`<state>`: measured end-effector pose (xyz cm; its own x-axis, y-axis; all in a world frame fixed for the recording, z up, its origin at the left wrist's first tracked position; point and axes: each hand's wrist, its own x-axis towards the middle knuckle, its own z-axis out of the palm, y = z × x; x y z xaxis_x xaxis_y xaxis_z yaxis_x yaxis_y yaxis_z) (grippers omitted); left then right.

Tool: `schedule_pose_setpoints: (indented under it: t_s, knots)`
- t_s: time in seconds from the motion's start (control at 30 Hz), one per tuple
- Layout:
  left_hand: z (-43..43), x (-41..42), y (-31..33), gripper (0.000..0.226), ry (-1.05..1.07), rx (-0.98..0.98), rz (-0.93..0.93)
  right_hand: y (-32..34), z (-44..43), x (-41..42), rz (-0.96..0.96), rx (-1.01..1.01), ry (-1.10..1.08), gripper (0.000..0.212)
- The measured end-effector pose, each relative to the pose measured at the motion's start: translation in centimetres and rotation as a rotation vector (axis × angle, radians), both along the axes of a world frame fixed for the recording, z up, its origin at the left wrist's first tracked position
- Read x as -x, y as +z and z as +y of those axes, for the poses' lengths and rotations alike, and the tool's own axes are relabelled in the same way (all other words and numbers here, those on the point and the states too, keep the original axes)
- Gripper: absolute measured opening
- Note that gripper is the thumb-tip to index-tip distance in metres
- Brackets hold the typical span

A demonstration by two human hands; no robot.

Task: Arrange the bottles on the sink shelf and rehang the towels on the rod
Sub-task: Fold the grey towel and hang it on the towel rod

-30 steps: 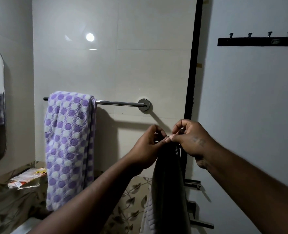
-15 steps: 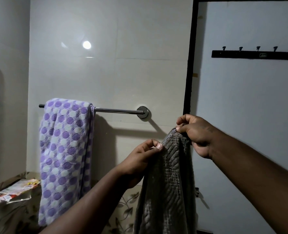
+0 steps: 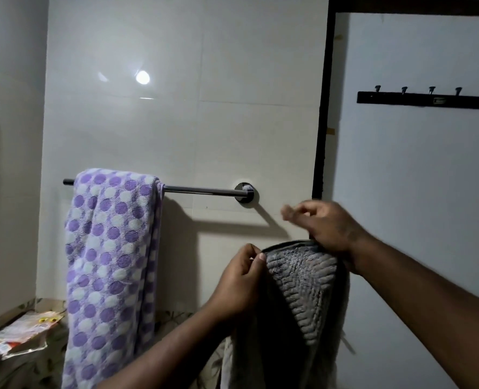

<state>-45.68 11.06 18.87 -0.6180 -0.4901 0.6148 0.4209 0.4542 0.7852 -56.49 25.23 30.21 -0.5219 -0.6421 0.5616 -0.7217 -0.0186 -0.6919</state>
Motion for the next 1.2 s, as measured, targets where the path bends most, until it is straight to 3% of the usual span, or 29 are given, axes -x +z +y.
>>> schedule_pose_setpoints:
  t_s: [0.07,0.13,0.23,0.43,0.57,0.63,0.7,0.77,0.87,0.97,1.03,1.1,1.13,1.2]
  knots:
    - [-1.1,0.2,1.5,0.028,0.015,0.034,0.035,-0.4,-0.2,-1.2,0.104,-0.320,0.140,0.045]
    - [-1.5,0.3,2.5,0.026,-0.029,0.024,0.057,-0.9,-0.9,-1.2,0.184,-0.433,0.167,0.036]
    - [-2.3,-0.1,2.6,0.034,-0.038,0.120,0.062,-1.1,-1.4,-1.1,0.106,-0.257,0.177,0.029]
    - [-5.4,-0.9,-0.5,0.036,0.106,0.331,-0.187,-2.1,-2.0,-0.5,-0.263,-0.031,0.123,0.026]
    - [-5.8,-1.2,-0.1,0.027,0.216,0.313,-0.146,-2.6,-3.0,-0.8,-0.501,0.165,0.199,0.027]
    - [-5.9,-1.1,1.2,0.033,0.163,0.153,-0.064,-2.5,-3.3,-1.3,-0.569,0.140,0.313,0.036]
    - [-6.2,-1.0,2.3,0.034,0.048,0.019,0.012,-2.0,-3.1,-1.9,-0.483,0.040,0.348,0.031]
    - [-6.7,-1.3,2.7,0.028,-0.017,0.066,-0.012,-1.2,-2.8,-1.5,-0.356,-0.005,0.321,0.035]
    - [-7.2,-1.6,1.5,0.030,-0.048,0.198,-0.196,-0.8,-2.9,0.5,-0.291,0.151,0.157,0.047]
    - [-8.4,-1.3,-0.6,0.032,0.090,0.250,-0.294,-1.5,-3.5,2.3,-0.075,0.190,-0.096,0.047]
    - [-8.2,-0.9,-0.9,0.032,0.146,0.230,-0.263,-1.7,-3.4,2.1,0.101,0.023,-0.058,0.052]
    - [-7.1,-0.6,0.1,0.030,0.042,0.220,-0.184,-1.7,-3.5,0.8,0.170,-0.296,0.185,0.085]
    - [-6.3,-0.3,0.8,0.028,-0.027,0.225,-0.155,-1.9,-3.9,0.2,0.174,-0.407,0.298,0.081]
    - [-5.1,0.1,2.0,0.028,-0.067,0.214,-0.127,-2.4,-4.8,0.0,0.262,-0.457,0.333,0.041]
